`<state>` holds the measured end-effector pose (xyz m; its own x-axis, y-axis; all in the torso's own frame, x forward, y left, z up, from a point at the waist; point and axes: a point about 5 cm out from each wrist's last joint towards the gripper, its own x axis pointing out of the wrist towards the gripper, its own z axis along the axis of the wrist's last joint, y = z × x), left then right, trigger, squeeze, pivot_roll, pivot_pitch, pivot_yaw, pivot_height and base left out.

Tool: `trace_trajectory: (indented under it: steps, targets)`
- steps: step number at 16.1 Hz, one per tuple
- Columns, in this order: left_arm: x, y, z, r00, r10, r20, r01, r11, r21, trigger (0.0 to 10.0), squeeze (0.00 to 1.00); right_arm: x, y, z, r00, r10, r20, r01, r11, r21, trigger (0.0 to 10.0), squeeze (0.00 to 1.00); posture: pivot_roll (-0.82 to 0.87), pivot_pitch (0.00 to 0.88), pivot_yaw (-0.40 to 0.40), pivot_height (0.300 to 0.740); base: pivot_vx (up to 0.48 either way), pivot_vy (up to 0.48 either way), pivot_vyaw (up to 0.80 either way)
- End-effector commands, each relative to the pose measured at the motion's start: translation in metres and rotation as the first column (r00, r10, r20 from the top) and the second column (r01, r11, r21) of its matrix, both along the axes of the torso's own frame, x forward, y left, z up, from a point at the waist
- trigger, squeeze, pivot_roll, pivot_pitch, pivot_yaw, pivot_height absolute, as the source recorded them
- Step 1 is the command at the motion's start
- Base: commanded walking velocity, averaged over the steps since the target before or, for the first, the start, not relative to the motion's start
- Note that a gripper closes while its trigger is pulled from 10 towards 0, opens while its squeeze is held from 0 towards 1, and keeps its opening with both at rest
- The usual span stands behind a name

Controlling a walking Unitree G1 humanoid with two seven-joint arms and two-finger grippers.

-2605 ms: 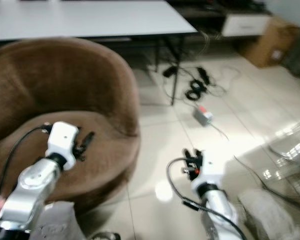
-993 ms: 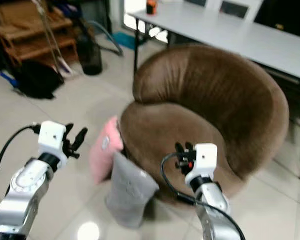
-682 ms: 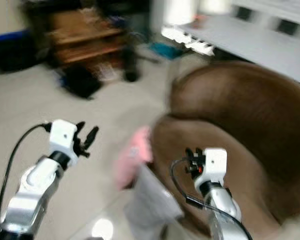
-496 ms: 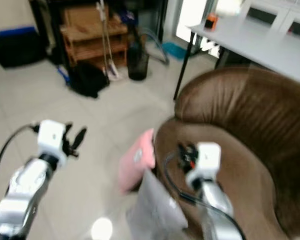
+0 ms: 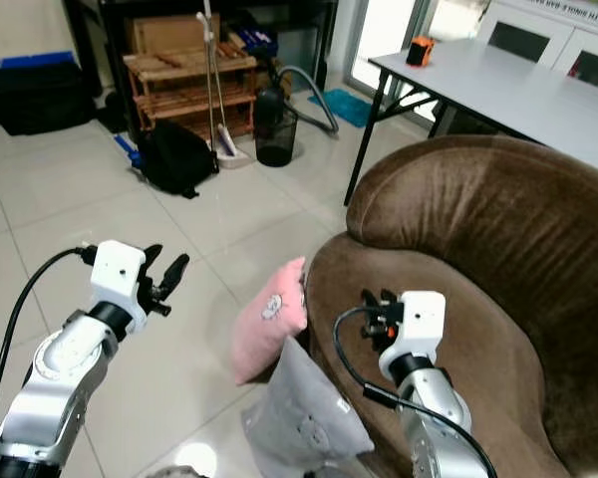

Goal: Move the pillow to the sofa from floor

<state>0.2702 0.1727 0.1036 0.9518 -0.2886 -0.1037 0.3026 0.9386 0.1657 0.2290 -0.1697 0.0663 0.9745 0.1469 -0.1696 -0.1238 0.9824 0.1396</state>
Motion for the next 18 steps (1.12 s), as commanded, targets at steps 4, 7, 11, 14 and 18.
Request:
trace_trajectory:
  steps: [4, 7, 11, 14, 18]
  targets:
    - [-0.003, 0.000, -0.005, 1.000, 0.005, -0.007, -0.005, 1.000, -0.006, 10.0, 0.00, 0.002, -0.003, 0.001, 1.000, 0.012, 0.000, -0.012, 1.000, -0.024, 10.0, 0.00, 0.13, 0.029, -0.096, 0.625, 0.000, 0.000, 0.00]
    - [-0.005, -0.001, -0.006, 1.000, 0.010, -0.007, -0.010, 1.000, -0.007, 10.0, 0.00, 0.003, -0.003, 0.001, 1.000, 0.021, 0.001, -0.021, 0.999, -0.027, 10.0, 0.00, 0.14, 0.026, -0.101, 0.600, 0.000, 0.000, 0.00]
    - [-0.008, -0.001, -0.007, 1.000, 0.022, 0.000, -0.022, 1.000, -0.011, 10.0, 0.00, 0.004, -0.001, 0.001, 0.999, 0.043, -0.003, -0.043, 0.998, -0.037, 10.0, 0.00, 0.14, 0.027, -0.109, 0.560, 0.000, 0.000, 0.00]
    - [-0.010, 0.001, -0.008, 0.999, 0.043, 0.006, -0.043, 0.999, -0.003, 10.0, 0.00, 0.004, -0.001, 0.001, 0.999, 0.054, -0.001, -0.054, 0.997, -0.063, 10.0, 0.00, 0.13, 0.038, -0.120, 0.545, 0.000, 0.000, 0.00]
    - [-0.015, 0.002, -0.009, 0.998, 0.064, 0.002, -0.064, 0.997, -0.031, 10.0, 0.00, 0.006, -0.002, 0.002, 0.997, 0.073, -0.005, -0.073, 0.994, -0.084, 10.0, 0.00, 0.13, 0.052, -0.145, 0.545, 0.135, 0.000, 0.00]
